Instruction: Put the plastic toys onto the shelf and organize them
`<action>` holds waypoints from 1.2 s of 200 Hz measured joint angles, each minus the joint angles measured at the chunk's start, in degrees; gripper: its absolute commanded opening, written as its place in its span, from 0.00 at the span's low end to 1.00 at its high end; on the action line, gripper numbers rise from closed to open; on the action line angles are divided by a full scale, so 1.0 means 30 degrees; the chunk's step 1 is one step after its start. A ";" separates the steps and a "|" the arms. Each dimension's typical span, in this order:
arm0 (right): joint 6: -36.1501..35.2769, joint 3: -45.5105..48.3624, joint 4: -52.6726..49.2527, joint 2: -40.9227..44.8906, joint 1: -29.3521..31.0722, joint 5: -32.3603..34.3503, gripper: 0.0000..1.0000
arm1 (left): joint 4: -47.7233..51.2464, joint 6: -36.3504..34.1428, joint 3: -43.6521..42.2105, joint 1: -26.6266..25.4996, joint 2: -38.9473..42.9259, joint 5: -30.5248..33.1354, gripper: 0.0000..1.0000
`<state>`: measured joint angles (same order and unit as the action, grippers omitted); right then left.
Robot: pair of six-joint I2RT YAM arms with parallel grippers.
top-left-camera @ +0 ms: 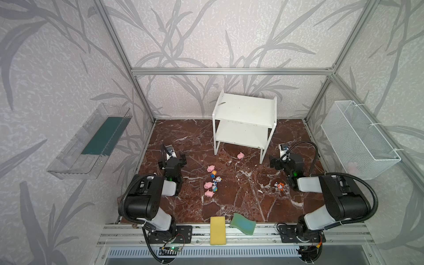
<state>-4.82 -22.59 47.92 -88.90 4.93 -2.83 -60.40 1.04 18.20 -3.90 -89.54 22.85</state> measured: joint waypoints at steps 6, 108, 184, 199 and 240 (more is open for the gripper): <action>0.0000 0.0000 -0.0007 0.0000 0.0000 0.0000 0.99 | -0.0029 0.0000 -0.0007 -0.0007 0.0000 0.0000 0.99; 0.0022 0.0000 -0.0007 0.0000 0.0000 0.0138 0.99 | 0.7016 -0.1188 0.2841 -0.2397 0.3621 0.1902 0.99; 0.0029 0.0000 -0.0022 0.0022 0.0000 0.0299 0.99 | 2.1048 0.4459 0.8684 -0.7970 0.6200 1.0972 0.99; 0.0175 0.0000 -0.0481 0.0488 0.0036 0.0867 0.99 | 2.4341 0.6164 0.9282 -0.8087 0.7155 1.0367 0.99; 0.2382 -0.1064 -0.6564 0.5610 0.0328 0.3810 0.99 | 2.9252 0.8990 0.9559 -0.8043 0.9100 0.7053 0.99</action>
<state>2.33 -25.78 28.23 -72.07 5.91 8.60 27.35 28.01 46.87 -28.03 -62.24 44.01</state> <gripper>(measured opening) 0.992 0.992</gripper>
